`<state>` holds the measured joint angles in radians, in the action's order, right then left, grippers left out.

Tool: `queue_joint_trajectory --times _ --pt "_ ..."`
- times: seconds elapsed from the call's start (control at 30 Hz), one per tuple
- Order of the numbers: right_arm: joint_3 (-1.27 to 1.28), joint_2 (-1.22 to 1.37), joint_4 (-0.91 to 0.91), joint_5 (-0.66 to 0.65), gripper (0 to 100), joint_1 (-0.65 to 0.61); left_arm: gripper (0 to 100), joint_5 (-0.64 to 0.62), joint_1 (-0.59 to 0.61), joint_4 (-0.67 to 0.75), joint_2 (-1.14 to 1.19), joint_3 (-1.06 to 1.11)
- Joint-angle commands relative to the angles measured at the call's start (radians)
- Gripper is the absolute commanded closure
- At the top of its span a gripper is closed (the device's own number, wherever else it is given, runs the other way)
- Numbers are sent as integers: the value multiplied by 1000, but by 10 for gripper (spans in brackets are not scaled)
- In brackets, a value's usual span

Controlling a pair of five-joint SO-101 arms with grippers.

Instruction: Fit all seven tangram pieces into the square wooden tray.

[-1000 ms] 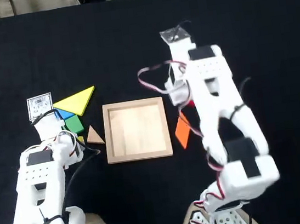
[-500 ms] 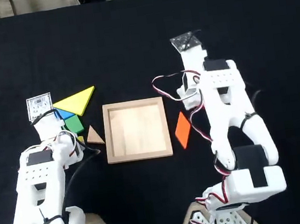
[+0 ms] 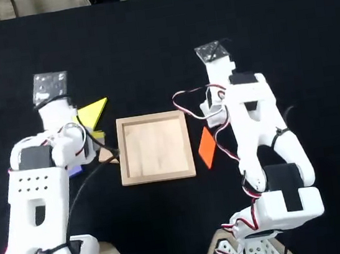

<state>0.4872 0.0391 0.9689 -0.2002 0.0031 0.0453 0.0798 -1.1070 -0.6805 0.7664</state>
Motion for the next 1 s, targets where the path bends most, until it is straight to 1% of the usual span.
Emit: queue_joint_trajectory --times 0.0,0.1,0.17,0.27,0.33,0.43,0.5,0.6,0.67,0.83,0.9,0.97 --pt "21 -10 -87 63 786 -5 731 32 -44 -242 -34 -305" --pt "25 -10 -98 69 788 17 731 32 -47 -381 -54 -473" --pt "21 -10 -98 69 789 46 731 32 -47 -416 -46 -533" --pt "15 -19 -100 71 789 86 736 31 -47 -410 -18 -518" --pt "16 -33 -89 71 789 98 736 28 -41 -358 15 -470" --pt "5 -61 -3 75 789 74 736 26 -39 -292 41 -427" --pt "-15 -97 68 95 789 44 736 26 -39 -282 48 -418" --pt "-47 -188 169 104 786 43 736 34 -8 -270 52 -377" --pt "-56 -278 222 104 786 58 737 34 44 -196 52 -294" --pt "-24 -518 301 97 789 75 737 21 166 58 41 -10" --pt "5 -562 304 81 786 49 737 -38 185 160 41 87" --pt "25 -547 307 23 786 -2 737 -98 188 250 41 166"
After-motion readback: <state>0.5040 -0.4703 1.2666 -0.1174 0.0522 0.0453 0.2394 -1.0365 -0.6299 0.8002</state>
